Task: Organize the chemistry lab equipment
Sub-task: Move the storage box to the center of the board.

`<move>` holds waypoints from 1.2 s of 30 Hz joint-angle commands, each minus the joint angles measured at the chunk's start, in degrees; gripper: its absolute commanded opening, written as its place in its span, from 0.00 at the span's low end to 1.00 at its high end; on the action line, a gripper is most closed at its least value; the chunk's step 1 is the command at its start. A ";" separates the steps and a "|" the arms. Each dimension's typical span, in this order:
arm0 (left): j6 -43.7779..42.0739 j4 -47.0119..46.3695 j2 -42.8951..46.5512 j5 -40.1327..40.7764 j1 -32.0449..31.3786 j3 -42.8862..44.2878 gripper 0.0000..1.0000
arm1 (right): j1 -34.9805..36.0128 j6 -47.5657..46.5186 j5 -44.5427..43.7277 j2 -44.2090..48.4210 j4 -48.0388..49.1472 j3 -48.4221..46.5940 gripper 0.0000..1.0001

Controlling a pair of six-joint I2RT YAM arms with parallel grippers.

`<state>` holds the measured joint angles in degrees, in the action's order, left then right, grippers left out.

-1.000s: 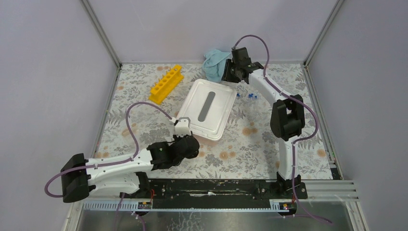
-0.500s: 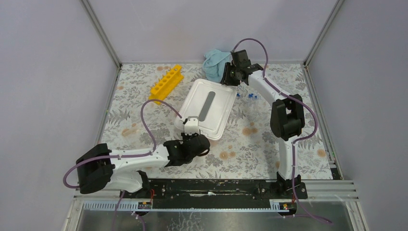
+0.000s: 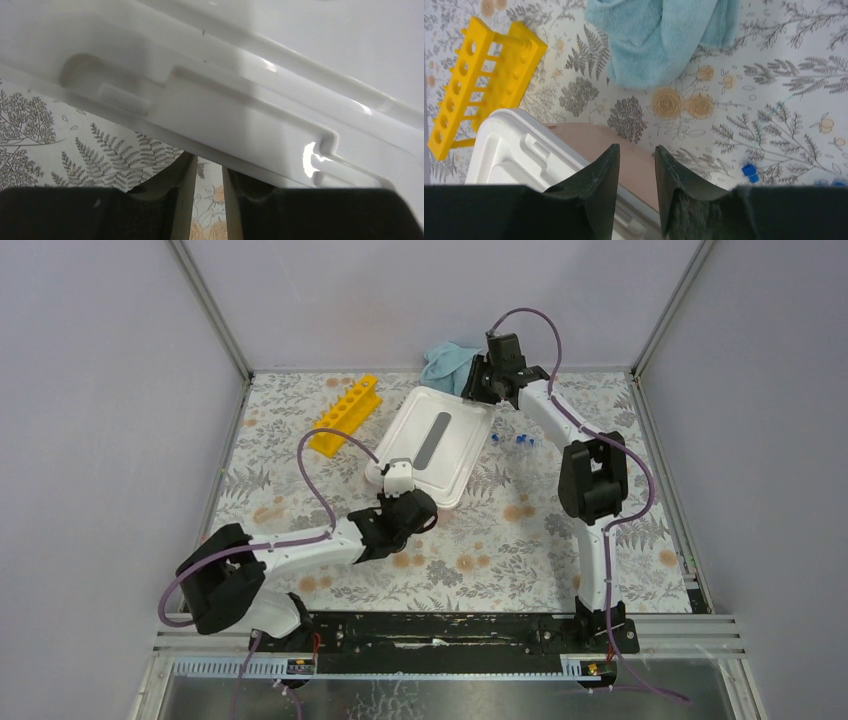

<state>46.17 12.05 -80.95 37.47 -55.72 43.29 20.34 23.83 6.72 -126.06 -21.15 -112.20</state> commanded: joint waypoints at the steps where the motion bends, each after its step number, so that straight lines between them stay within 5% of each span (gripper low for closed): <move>1: -3.41 -9.21 -2.67 0.24 4.35 4.25 0.32 | 0.98 0.17 3.45 -1.64 -3.42 -2.41 0.39; 36: -20.27 -13.99 -23.79 -14.52 23.99 28.46 0.32 | -6.39 5.11 7.31 -7.74 0.49 -6.89 0.39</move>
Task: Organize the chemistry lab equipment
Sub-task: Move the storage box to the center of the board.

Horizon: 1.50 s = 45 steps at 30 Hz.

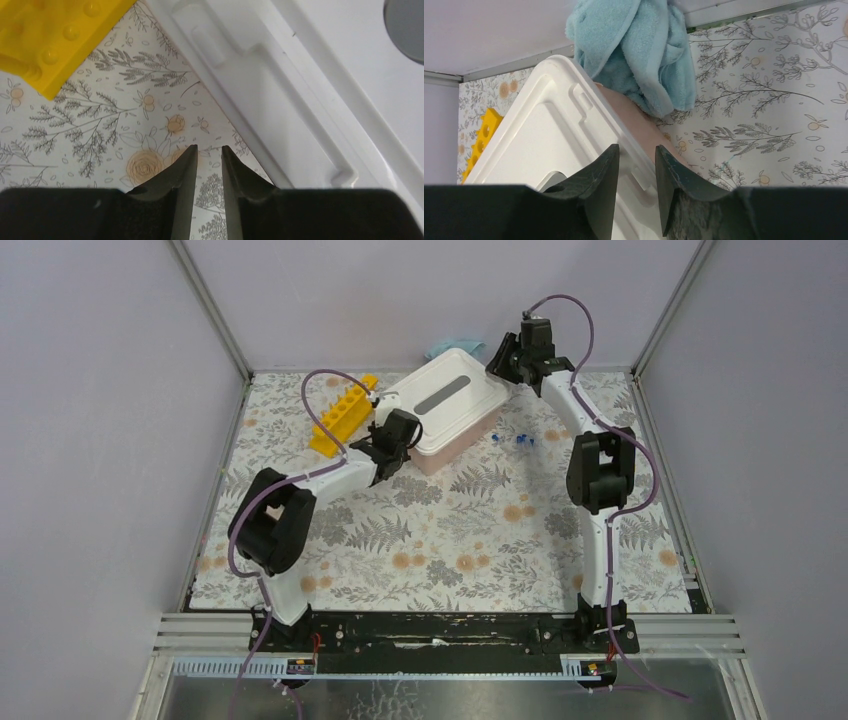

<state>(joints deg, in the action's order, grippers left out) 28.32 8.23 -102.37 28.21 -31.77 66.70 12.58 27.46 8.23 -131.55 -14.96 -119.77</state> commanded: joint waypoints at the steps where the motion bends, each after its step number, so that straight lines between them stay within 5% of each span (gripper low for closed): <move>1: -2.75 -9.96 -3.01 -5.62 0.33 6.10 0.32 | 1.18 1.57 5.86 -2.17 -5.43 1.00 0.39; 45: -8.26 -2.97 -21.62 -12.29 8.16 31.21 0.36 | 1.42 5.69 10.76 9.15 1.79 19.77 0.38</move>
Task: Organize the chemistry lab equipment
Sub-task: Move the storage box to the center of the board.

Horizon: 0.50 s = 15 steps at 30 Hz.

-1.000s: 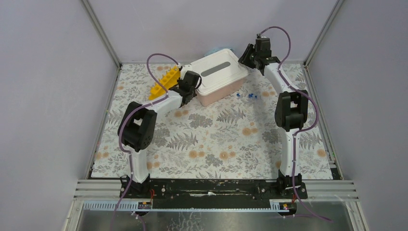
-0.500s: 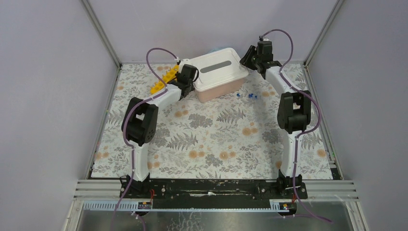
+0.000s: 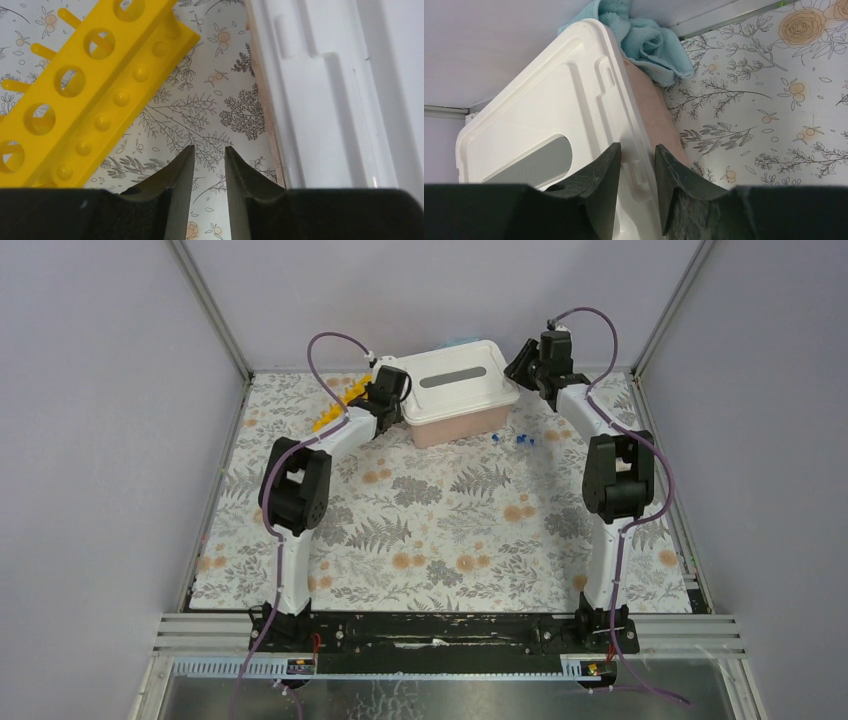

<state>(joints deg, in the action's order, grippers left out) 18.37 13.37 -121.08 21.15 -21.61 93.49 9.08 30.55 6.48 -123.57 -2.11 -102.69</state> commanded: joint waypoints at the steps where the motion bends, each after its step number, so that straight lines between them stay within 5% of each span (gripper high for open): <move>1: 1.67 -8.03 -3.27 -5.35 -1.89 5.03 0.36 | 5.08 2.62 12.43 1.31 -11.17 2.70 0.38; 15: 2.61 -8.62 -7.47 -7.42 -1.18 9.75 0.37 | 5.29 2.96 12.76 2.37 -12.41 3.19 0.39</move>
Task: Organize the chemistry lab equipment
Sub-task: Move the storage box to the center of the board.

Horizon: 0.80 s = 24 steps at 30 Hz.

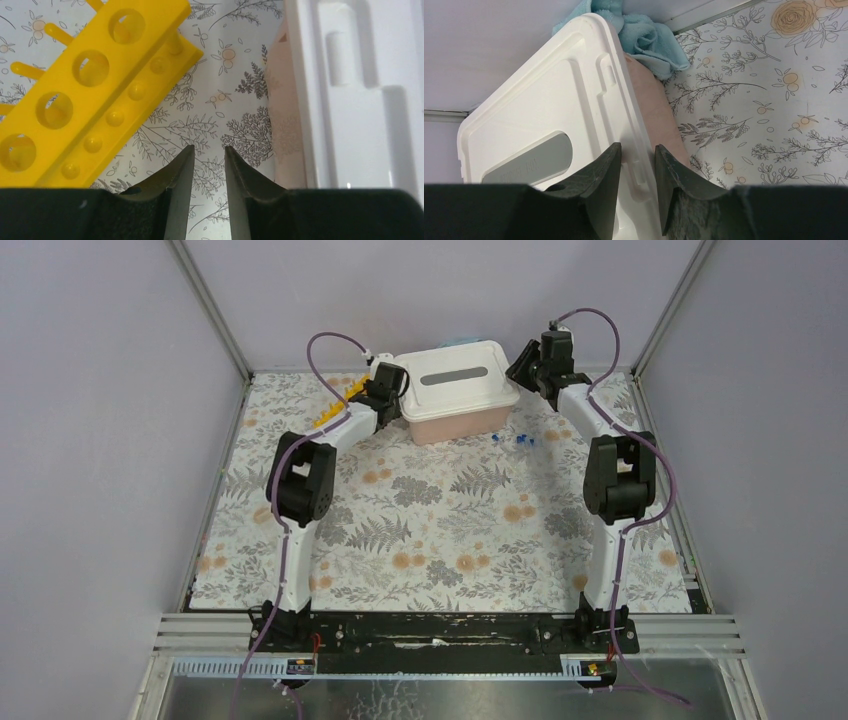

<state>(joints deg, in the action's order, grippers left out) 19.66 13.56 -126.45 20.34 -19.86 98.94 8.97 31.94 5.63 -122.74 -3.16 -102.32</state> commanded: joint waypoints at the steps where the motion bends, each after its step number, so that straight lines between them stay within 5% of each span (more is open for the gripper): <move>1: 1.41 -8.79 -2.37 -6.71 -2.87 4.80 0.37 | 5.46 1.61 13.66 1.80 -11.27 3.16 0.38; 19: 2.49 -9.43 -7.11 -8.49 -2.38 11.51 0.37 | 5.90 0.78 12.92 4.27 -11.88 6.48 0.40; 24: 1.34 -9.71 -4.29 -8.06 -2.39 8.82 0.46 | 5.41 0.26 12.56 5.37 -10.60 6.98 0.45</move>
<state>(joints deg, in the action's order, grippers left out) 20.43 13.30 -132.60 18.87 -18.24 107.15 8.97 32.18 3.46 -118.45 -4.51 -97.65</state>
